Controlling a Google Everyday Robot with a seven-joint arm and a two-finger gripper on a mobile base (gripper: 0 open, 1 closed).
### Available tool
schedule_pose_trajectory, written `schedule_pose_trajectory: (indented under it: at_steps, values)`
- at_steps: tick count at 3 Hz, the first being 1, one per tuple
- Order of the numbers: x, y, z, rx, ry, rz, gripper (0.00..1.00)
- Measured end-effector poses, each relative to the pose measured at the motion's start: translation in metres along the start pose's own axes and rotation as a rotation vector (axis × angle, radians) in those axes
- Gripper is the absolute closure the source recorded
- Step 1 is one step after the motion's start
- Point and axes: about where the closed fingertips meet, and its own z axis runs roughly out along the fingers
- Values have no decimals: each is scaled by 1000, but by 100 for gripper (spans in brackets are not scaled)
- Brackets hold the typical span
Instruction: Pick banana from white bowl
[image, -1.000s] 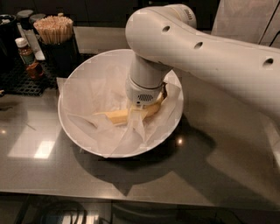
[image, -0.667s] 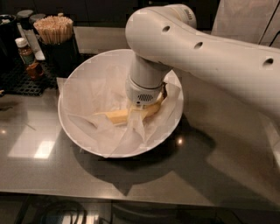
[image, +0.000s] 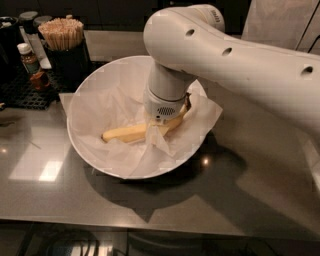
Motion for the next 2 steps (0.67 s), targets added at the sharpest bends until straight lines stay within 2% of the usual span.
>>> schedule_pose_trajectory:
  at_steps: [1,2]
  values:
    - [0,0,0,0,0,0,0]
    - [0,0,0,1,1,-1,0]
